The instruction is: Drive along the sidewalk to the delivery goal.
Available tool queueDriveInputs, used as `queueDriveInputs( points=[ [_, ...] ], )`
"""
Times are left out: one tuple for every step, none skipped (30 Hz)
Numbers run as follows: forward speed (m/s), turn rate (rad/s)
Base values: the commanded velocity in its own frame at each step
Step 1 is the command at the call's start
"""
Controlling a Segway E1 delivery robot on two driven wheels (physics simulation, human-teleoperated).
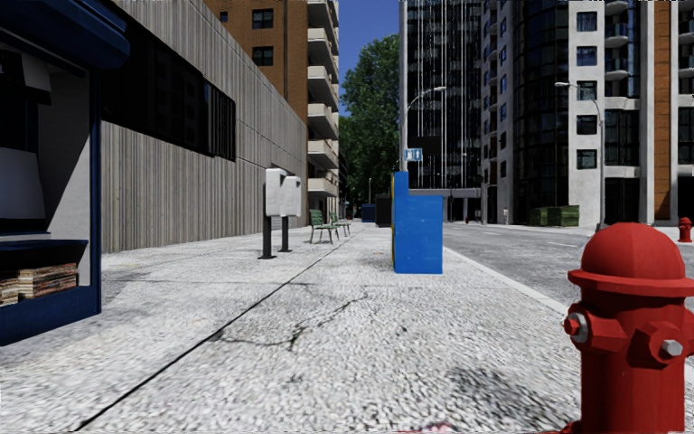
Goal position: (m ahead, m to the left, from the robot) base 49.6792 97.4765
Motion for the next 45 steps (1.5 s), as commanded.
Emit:
queueDriveInputs(
  points=[
    [0.92, 0.40],
    [0.95, 0.40],
    [0.96, 0.40],
    [0.97, 0.40],
    [0.97, 0.40],
    [0.97, 0.40],
    [0.97, 0.40],
    [0.97, 0.40],
    [0.97, 0.40],
    [0.99, 0.40],
    [1.01, 0.40],
    [1.02, 0.40],
    [1.02, 0.40],
    [1.02, 0.40],
    [1.03, 0.40],
    [1.03, 0.40],
    [1.04, 0.40],
    [1.11, 0.40],
    [1.11, 0.40],
    [1.35, 0.40],
    [2.00, 0.40],
    [2.00, 0.40],
    [2.00, 0.40],
    [2.00, 0.40],
    [2.00, 0.40],
    [2.00, 0.40],
    [2.00, 0.40],
    [2.00, 0.40],
    [2.00, 0.40],
    [2.00, 0.39],
    [2.00, 0.39],
    [2.00, 0.34],
    [2.00, 0.34],
    [2.00, 0.22],
    [2.00, 0.15],
    [2.00, 0.09],
    [2.00, 0.08],
    [2.00, 0.08],
    [2.00, 0.08],
    [2.00, 0.07],
    [2.00, 0.07],
    [2.00, 0.07],
    [2.00, 0.10],
    [2.00, 0.19],
    [2.00, 0.26]
  ],
)
